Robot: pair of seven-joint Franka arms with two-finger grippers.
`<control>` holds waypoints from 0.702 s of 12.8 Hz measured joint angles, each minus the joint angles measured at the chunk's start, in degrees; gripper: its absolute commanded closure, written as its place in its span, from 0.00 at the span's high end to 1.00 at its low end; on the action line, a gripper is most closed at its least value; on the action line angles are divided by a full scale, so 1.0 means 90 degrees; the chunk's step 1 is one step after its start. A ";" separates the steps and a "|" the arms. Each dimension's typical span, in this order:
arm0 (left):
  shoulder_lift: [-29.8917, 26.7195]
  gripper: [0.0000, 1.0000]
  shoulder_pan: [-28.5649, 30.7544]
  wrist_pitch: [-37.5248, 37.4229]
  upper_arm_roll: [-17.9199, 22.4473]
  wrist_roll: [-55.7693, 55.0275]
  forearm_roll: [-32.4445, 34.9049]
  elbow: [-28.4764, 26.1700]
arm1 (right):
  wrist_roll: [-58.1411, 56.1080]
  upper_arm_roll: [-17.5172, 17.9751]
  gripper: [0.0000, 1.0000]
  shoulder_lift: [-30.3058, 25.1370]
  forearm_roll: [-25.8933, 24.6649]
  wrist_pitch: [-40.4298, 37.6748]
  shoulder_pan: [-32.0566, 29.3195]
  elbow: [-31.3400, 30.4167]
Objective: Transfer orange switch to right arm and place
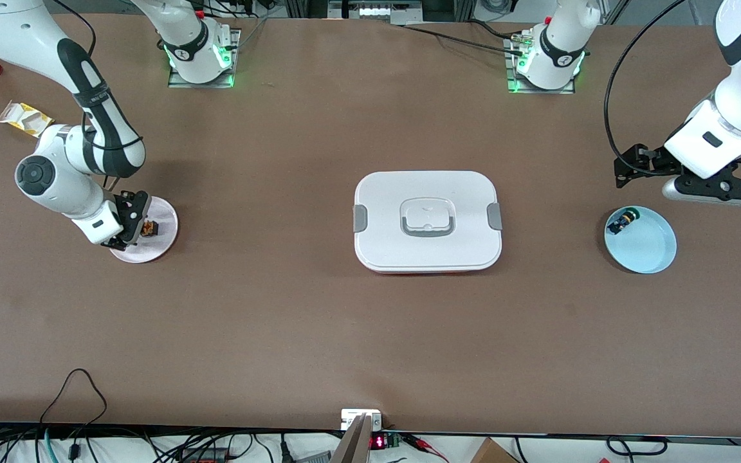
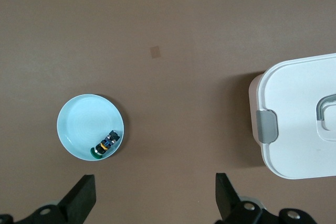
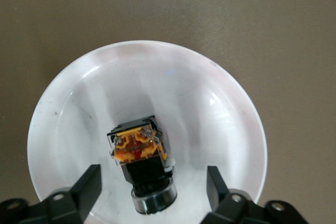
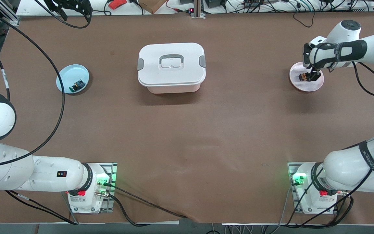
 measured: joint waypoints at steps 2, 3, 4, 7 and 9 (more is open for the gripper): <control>0.0000 1.00 0.0000 0.0000 0.0000 0.0000 0.0000 0.0000 | 0.0002 0.0000 1.00 -0.0178 0.0000 -0.0068 0.0007 0.0152; 0.0000 1.00 0.0000 0.0000 0.0000 0.0000 0.0000 0.0001 | 0.0036 0.0001 1.00 -0.0285 0.0008 -0.0267 0.0016 0.0294; 0.0000 1.00 0.0000 0.0000 0.0000 0.0000 0.0000 0.0001 | 0.0179 0.0003 1.00 -0.0381 0.0015 -0.0580 0.0024 0.0474; 0.0000 1.00 0.0000 0.0000 0.0000 0.0000 0.0000 0.0003 | 0.1357 0.0018 1.00 -0.0591 0.0026 -0.1624 0.0042 0.1026; 0.0000 1.00 0.0000 0.0000 0.0000 0.0000 0.0000 0.0004 | 0.2557 0.0029 1.00 -0.0648 0.0028 -0.2018 0.0077 0.1155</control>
